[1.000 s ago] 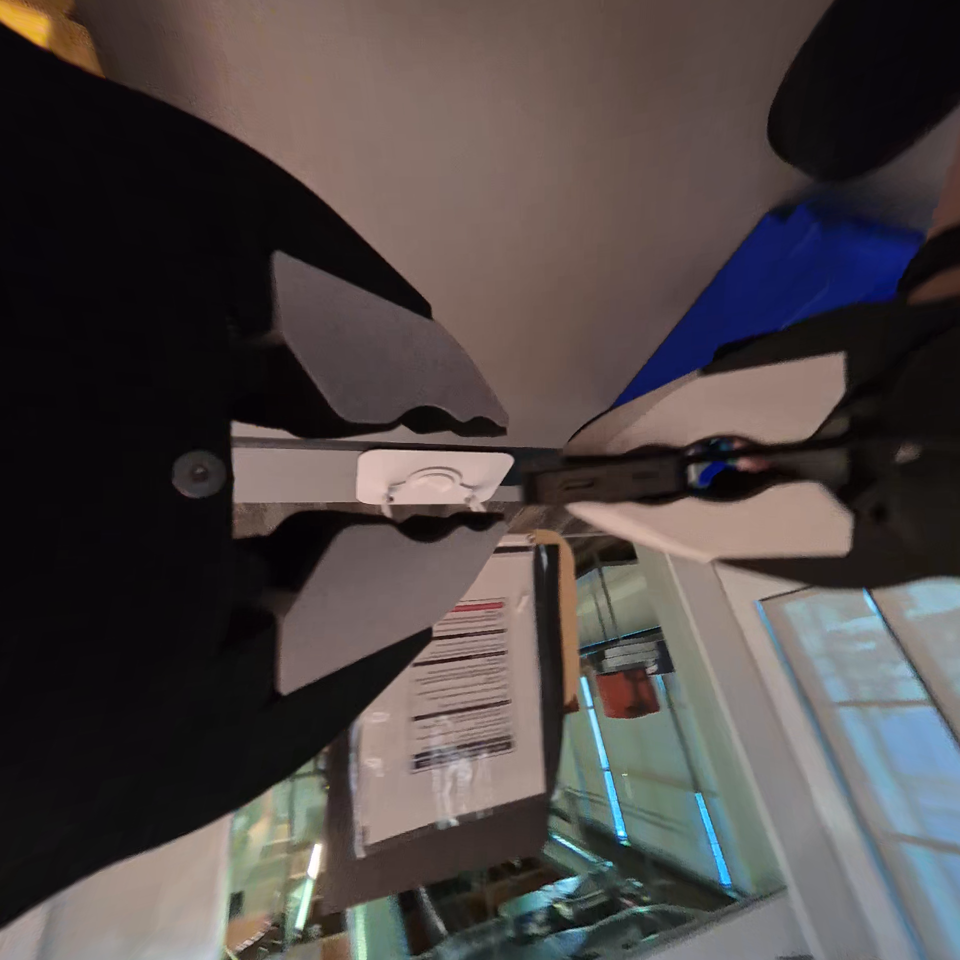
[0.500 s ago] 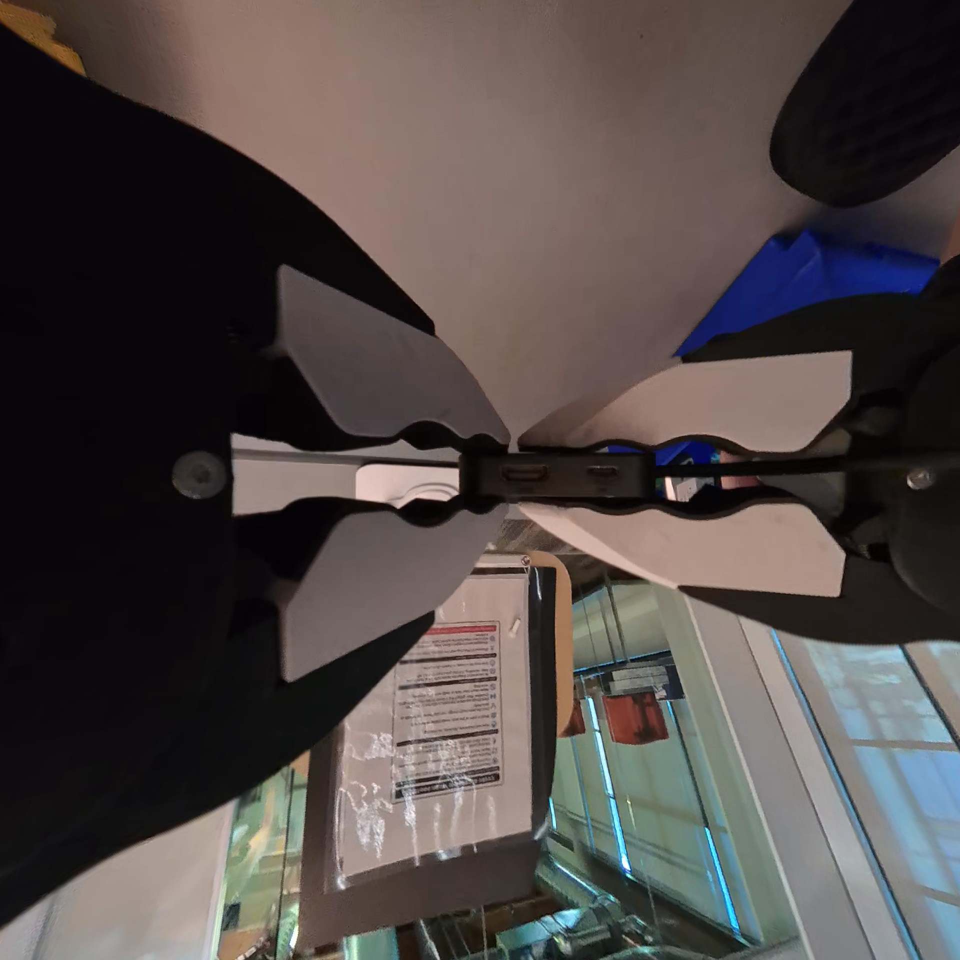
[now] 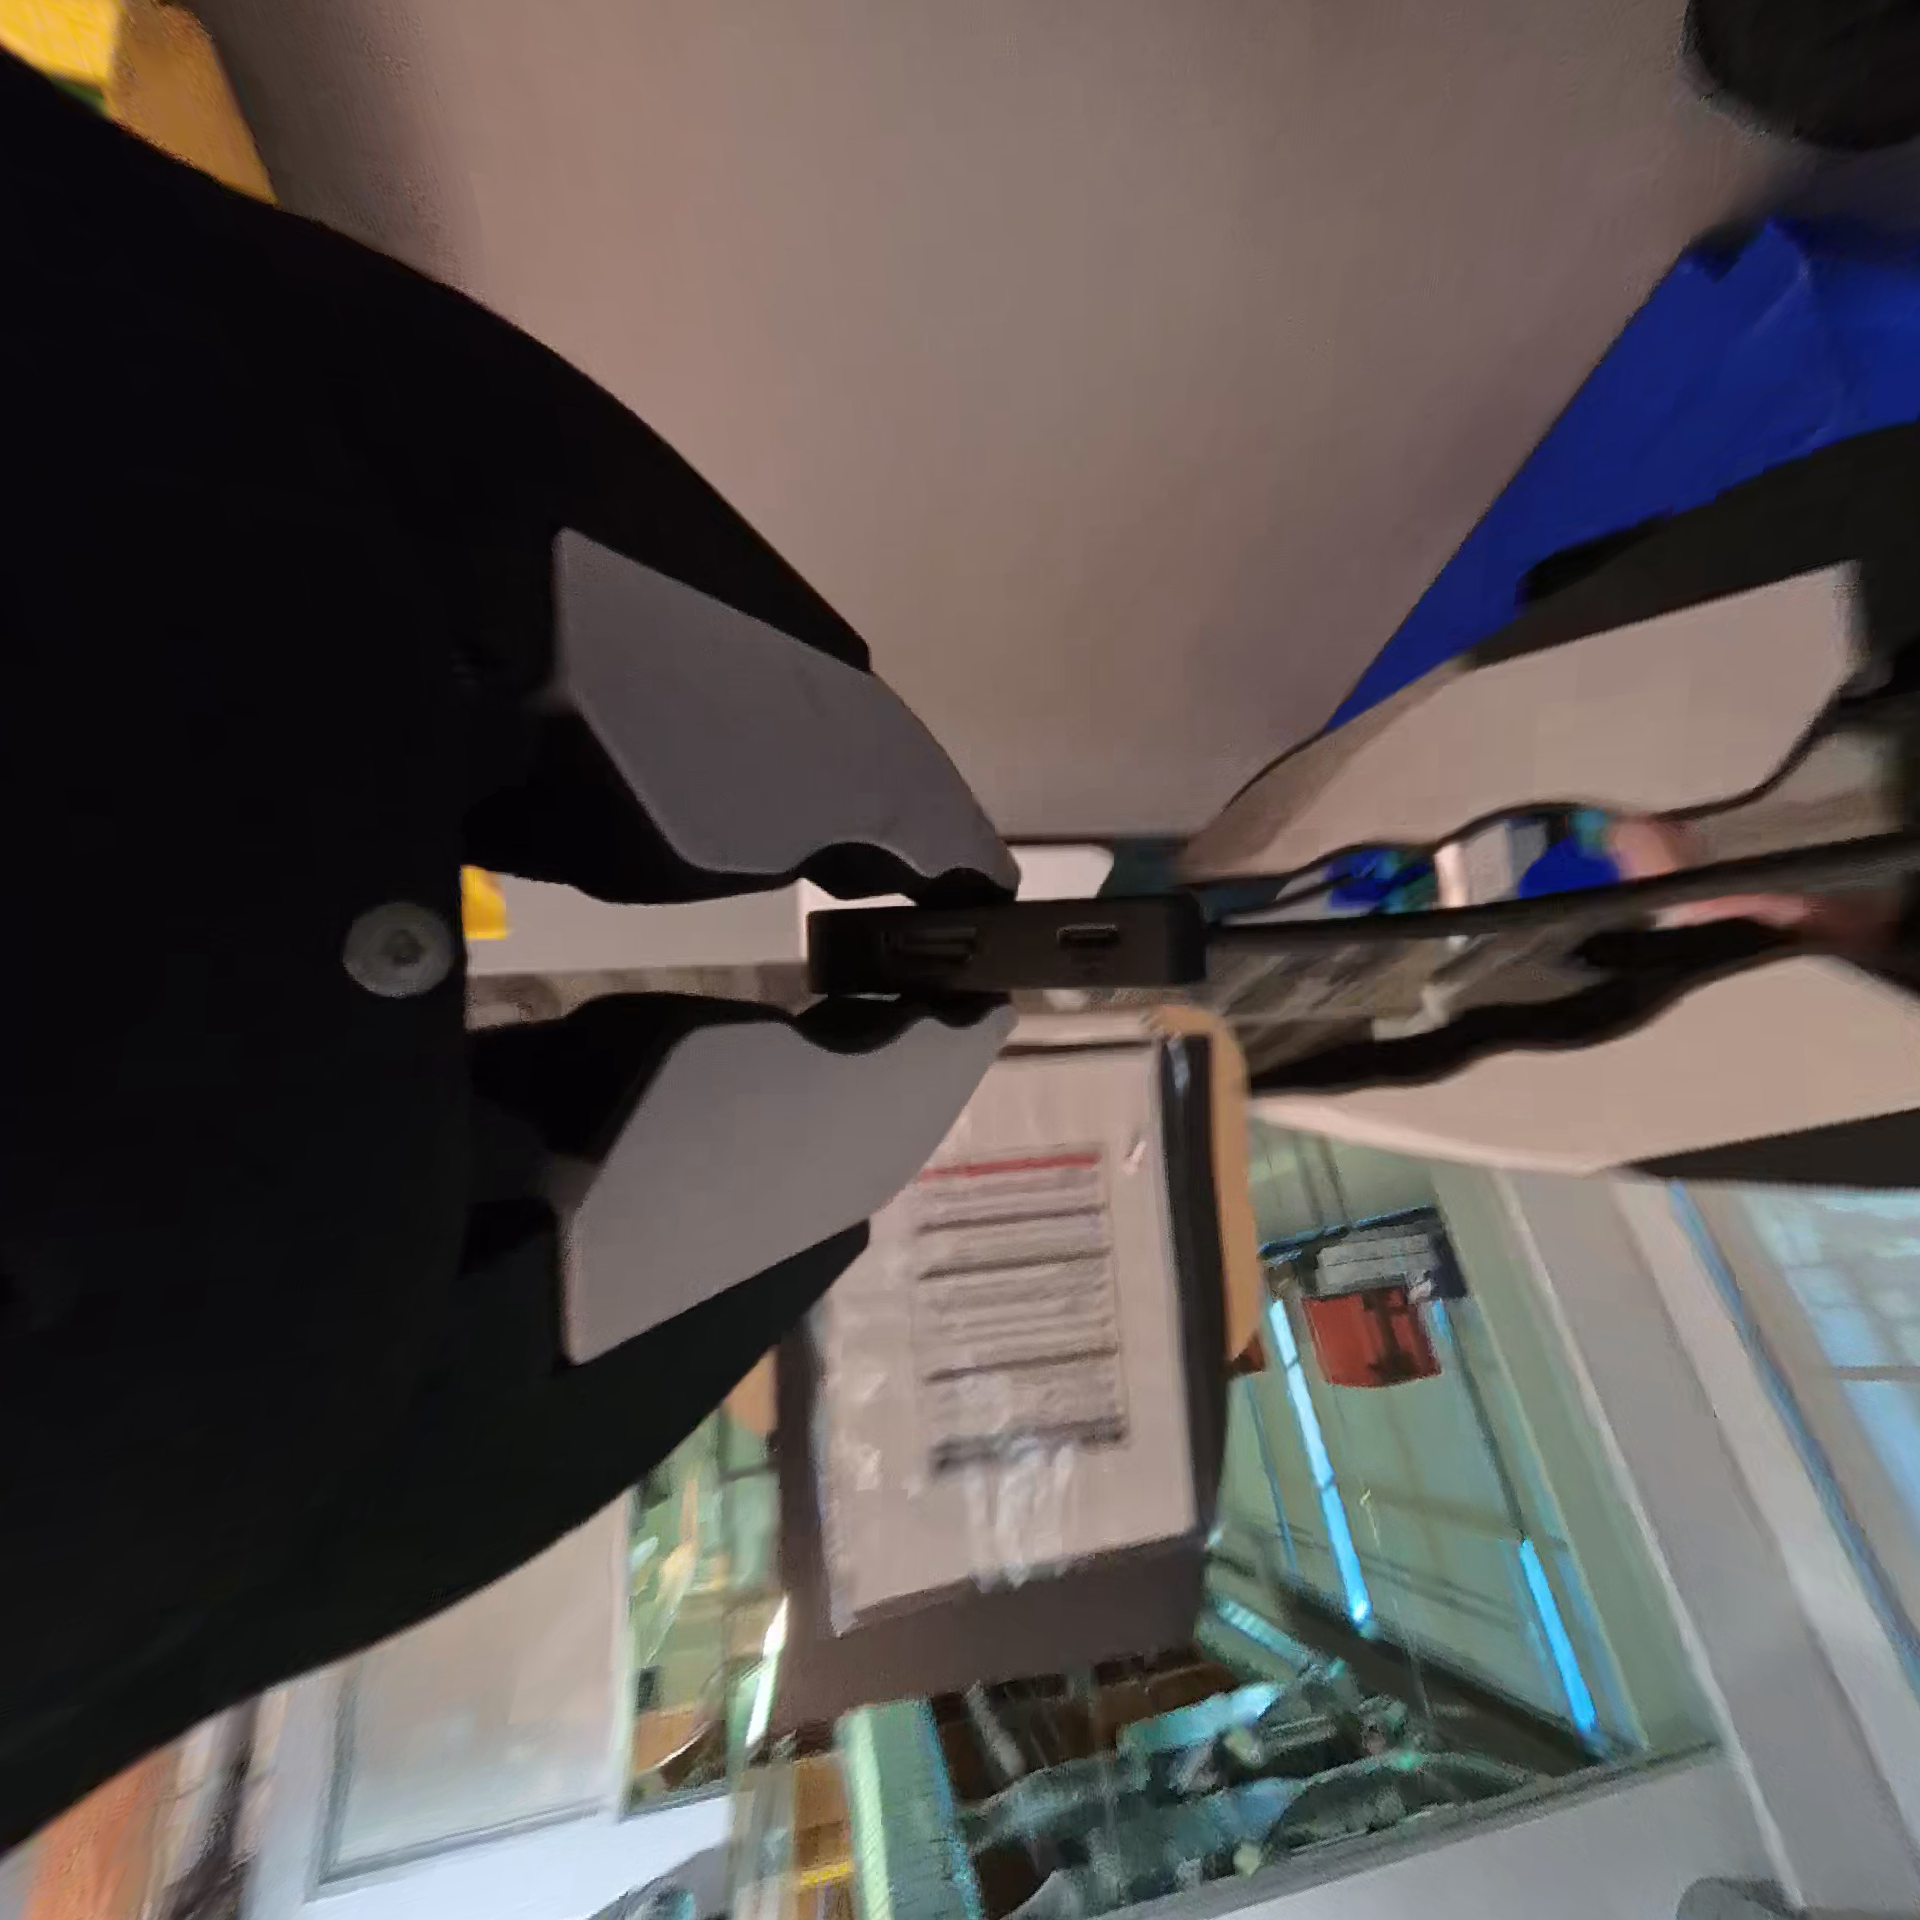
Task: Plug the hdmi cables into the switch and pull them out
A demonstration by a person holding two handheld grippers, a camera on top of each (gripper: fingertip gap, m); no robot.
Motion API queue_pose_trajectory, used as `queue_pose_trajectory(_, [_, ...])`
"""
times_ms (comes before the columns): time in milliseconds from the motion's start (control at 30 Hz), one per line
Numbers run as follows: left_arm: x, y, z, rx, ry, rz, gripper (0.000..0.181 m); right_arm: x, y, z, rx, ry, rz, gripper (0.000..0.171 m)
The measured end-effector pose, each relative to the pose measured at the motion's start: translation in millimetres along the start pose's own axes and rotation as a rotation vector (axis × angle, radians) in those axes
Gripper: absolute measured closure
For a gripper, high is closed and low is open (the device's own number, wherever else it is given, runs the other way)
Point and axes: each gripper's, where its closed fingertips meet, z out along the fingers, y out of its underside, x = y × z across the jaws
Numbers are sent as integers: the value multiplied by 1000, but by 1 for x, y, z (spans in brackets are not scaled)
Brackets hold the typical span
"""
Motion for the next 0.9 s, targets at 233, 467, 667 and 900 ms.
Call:
queue_pose_trajectory(233, [-46, 36, -21, -130, -101, -103, 133, 32, 206, -66, -430, 141, 297, 156])
queue_pose_trajectory(467, [-64, 54, -37, -201, -137, -84, 138, -31, 342, -80, -709, -32, 399, 156])
queue_pose_trajectory(667, [-66, 62, -39, -231, -141, -75, 140, -69, 388, -79, -938, -203, 452, 156])
queue_pose_trajectory(900, [-86, 91, -63, -375, -188, -97, 147, -48, 377, -89, -914, -73, 530, 145])
